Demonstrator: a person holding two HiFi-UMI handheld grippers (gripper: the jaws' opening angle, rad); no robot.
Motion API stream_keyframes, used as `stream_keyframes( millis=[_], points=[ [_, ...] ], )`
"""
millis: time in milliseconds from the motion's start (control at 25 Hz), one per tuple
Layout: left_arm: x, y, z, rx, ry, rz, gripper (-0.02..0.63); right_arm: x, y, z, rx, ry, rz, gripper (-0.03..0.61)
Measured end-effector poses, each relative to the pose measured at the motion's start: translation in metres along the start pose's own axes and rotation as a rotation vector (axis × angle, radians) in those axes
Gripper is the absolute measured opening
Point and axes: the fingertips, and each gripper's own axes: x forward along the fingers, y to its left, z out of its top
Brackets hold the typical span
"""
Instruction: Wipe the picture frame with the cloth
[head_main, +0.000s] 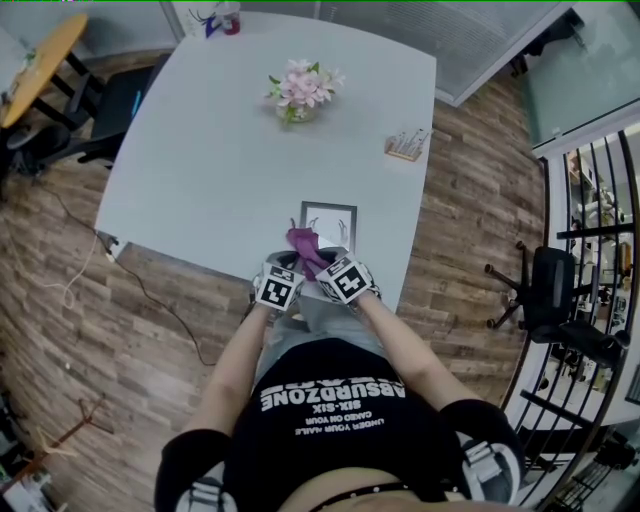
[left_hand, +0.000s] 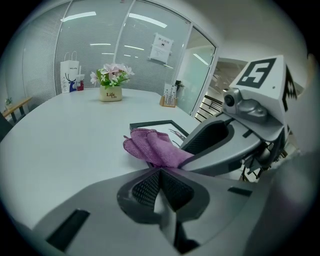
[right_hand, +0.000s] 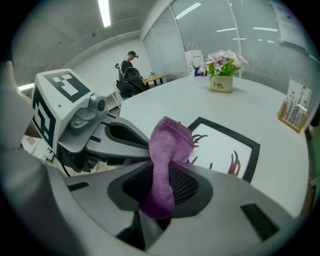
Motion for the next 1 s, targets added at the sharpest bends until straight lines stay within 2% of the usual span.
stream_keyframes(
  millis=[160, 800, 1000],
  points=[
    [0.0, 0.0, -0.001, 0.029, 0.013, 0.017, 0.015, -0.003, -0.002, -0.006, -0.052, 0.012, -0.031, 0.109],
    [0.002, 0.0, 0.0, 0.02, 0.01, 0.033, 0.015, -0.021, -0.019, -0.025, -0.038, 0.025, -0.087, 0.11],
    [0.001, -0.001, 0.0, 0.038, 0.021, 0.036, 0.015, -0.019, -0.028, -0.022, -0.041, 0.016, -0.14, 0.112]
  ],
)
